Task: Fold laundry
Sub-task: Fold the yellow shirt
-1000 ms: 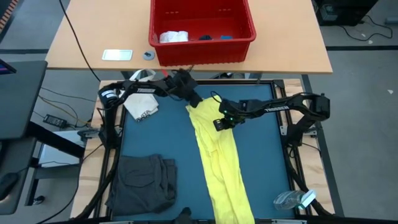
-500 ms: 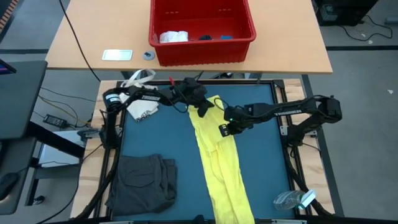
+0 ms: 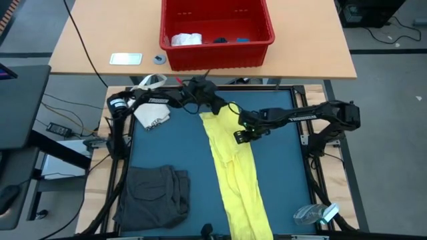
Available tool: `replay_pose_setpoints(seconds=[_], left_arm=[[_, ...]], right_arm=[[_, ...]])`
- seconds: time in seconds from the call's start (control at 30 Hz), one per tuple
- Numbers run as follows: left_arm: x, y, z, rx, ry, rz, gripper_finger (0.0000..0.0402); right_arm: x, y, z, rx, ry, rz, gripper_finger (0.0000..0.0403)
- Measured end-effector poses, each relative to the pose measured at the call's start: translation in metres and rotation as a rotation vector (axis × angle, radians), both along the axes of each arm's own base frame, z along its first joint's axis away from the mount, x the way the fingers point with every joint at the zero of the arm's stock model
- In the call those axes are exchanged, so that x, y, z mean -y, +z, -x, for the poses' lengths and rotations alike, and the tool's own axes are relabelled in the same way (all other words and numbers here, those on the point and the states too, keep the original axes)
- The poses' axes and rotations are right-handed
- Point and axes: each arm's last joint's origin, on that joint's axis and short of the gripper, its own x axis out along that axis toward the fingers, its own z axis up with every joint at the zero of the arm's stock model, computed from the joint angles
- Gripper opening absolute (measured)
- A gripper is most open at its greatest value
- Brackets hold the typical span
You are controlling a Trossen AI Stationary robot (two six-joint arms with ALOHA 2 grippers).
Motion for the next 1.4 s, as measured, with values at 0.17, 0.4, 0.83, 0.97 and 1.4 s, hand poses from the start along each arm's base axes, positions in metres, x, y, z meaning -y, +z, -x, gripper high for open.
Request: replay_pose_setpoints(seconds=[0.17,0.4,0.83,0.97,1.4], left_arm=[[0.01,0.0,-0.003,0.019,-0.127,0.103,0.021],[0.046,-0.035,-0.012,-0.236,-0.119,0.111,0.0194],[0.027,-0.003,0.013,-0.24,0.018,0.252,0.0192],[0.052,0.035,0.013,-0.16,-0.035,0.234,0.0192],[0.21,-0.007,-0.027,-0.365,-0.161,0.273,0.0192]], right_arm=[[-0.003,0.012,-0.002,0.07,-0.013,0.103,0.0148],[0.009,0.001,-0.014,0.112,0.007,0.169,0.0145],[0.007,-0.014,-0.017,0.069,0.168,0.161,0.0145],[-0.007,0.021,-0.006,0.173,0.212,0.16,0.0145],[-0.099,0.001,0.003,0.148,0.543,0.045,0.0131]])
